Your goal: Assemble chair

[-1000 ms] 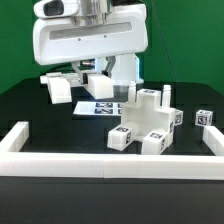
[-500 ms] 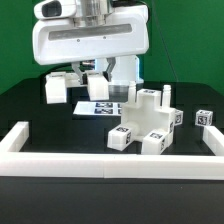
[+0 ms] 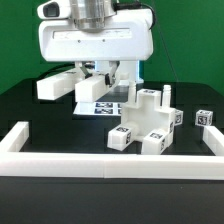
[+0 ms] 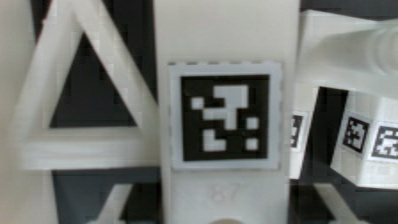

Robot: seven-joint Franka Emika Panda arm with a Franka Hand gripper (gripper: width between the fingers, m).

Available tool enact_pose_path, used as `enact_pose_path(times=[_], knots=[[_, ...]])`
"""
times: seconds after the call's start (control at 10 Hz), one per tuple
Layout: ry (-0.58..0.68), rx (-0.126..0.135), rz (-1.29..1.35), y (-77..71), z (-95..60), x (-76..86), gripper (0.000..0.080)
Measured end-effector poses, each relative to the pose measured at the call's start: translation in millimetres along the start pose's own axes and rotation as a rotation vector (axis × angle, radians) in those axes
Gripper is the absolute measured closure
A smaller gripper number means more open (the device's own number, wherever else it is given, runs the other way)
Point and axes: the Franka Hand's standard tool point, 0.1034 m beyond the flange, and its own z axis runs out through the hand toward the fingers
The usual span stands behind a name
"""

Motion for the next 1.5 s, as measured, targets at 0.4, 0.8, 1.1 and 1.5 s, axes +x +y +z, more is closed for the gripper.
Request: enact_pose_path(times=[0.4,0.8,1.1,1.5], knots=[[0.004,0.018,0.175,-12.6,-17.3,-2.9,0.0509],[0.007,0.024,0.205,-50.0,-25.1,-10.2,0.0509],[-0.002,0.016,0.225,-76.5,-18.0,-17.5,0.0509],[-0.005,0.014,0.221,-74.6,-16.1,-17.8,0.0509]])
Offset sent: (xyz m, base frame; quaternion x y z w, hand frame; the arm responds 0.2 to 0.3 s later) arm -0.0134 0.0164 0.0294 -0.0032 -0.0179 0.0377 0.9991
